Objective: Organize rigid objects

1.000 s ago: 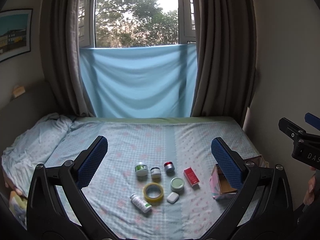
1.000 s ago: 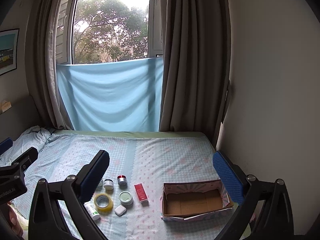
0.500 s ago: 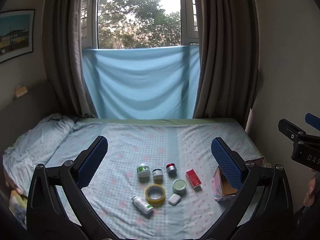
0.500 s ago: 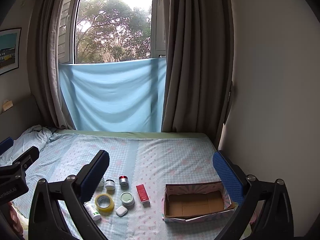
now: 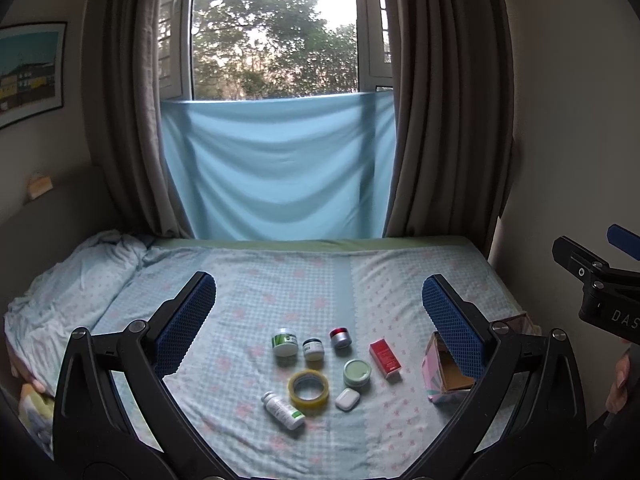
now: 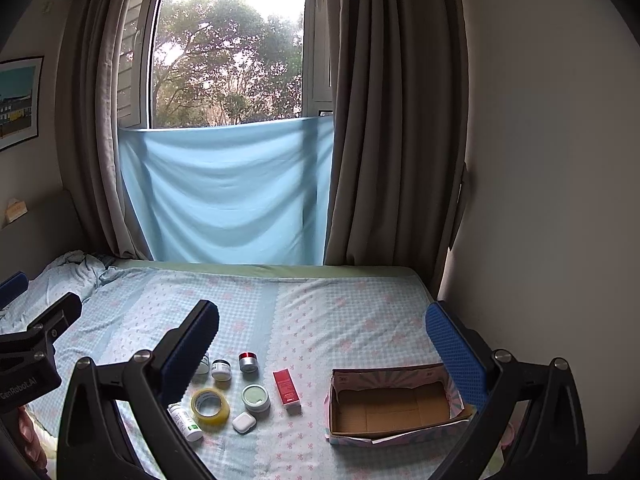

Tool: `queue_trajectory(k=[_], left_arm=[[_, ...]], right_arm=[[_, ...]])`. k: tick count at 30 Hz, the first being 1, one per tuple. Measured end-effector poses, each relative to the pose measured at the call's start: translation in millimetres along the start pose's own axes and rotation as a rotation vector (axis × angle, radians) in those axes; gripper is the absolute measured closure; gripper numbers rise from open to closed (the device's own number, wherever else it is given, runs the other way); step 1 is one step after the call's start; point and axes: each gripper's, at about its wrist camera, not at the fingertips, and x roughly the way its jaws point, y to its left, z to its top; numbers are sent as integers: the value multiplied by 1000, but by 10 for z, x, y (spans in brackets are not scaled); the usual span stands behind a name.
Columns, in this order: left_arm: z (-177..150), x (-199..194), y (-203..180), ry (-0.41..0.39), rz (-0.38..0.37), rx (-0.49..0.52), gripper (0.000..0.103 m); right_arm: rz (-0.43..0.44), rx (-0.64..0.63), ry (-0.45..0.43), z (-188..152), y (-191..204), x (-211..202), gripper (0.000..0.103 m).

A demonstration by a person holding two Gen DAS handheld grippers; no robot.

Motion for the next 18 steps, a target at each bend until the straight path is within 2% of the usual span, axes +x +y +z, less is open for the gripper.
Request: queue_trajectory(k=[11,18], left_arm=[[8,17,32,16,-19,-33,1],[0,15,12,12,11,-36,1]], right_arm=[[-5,5,-12,-16,-19,-28,0],[10,5,-19,-26,-38,-21,0]])
